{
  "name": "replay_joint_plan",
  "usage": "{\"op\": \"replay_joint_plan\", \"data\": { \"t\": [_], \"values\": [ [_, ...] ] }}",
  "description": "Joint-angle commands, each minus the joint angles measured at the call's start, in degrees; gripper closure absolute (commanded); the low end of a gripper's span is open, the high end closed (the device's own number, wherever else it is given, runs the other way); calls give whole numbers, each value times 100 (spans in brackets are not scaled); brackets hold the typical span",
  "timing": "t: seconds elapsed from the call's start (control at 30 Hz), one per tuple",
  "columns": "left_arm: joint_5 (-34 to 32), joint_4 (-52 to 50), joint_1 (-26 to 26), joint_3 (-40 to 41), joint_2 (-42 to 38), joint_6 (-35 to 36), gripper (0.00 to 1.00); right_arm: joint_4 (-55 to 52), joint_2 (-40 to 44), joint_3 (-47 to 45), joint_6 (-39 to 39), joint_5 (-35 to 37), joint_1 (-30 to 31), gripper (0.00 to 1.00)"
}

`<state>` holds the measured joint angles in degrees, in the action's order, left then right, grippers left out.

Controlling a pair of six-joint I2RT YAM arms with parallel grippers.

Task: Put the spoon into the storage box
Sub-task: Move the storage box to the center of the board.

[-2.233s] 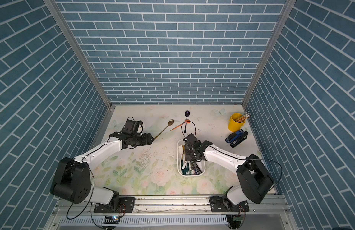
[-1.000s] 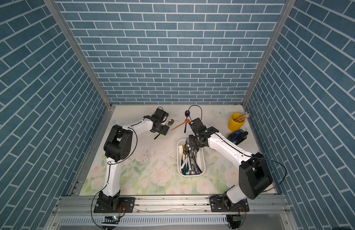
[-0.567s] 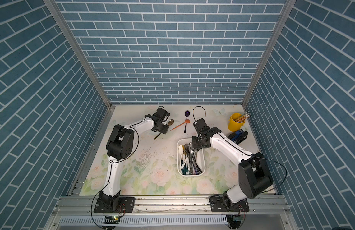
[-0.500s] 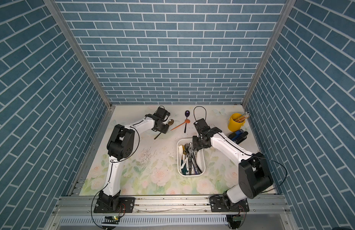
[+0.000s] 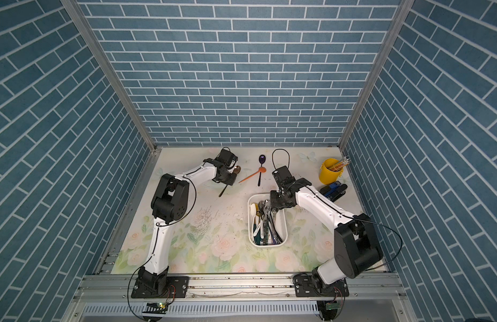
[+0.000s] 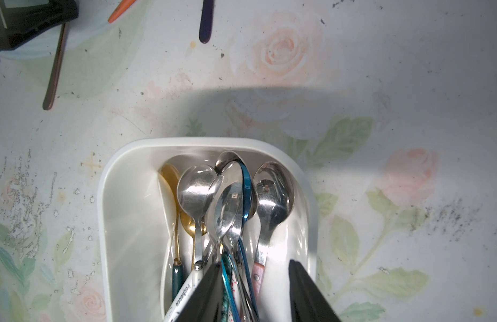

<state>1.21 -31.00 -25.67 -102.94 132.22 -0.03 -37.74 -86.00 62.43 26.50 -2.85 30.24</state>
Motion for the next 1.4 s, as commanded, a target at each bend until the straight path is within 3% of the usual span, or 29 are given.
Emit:
{"op": "replay_joint_plan", "data": {
  "t": [0.0,0.3,0.47,0.63,0.8,0.97,1.2,1.37],
  "values": [
    [3,-618,32,293,419,-31,100,-185,247,-223,-158,34,-37,57],
    [163,-558,71,238,-22,-149,100,131,522,-1031,168,175,-44,57],
    [408,-578,88,300,-338,-327,100,680,416,-1371,297,-110,-53,59],
    [656,-617,88,341,-674,-557,100,1069,119,-1283,589,-437,-44,66],
    [863,-600,92,579,-1085,-875,100,1331,-87,-1179,1117,-487,-45,83],
    [1129,-474,92,950,-1525,-1207,100,1454,-390,-916,1342,-575,-10,90],
    [1587,-210,44,1715,-2282,-1670,100,1649,-727,-658,1845,-684,163,92],
    [1646,-109,-132,2188,-2758,-1930,100,1523,-1050,-322,1761,-552,467,87]
  ]
}}
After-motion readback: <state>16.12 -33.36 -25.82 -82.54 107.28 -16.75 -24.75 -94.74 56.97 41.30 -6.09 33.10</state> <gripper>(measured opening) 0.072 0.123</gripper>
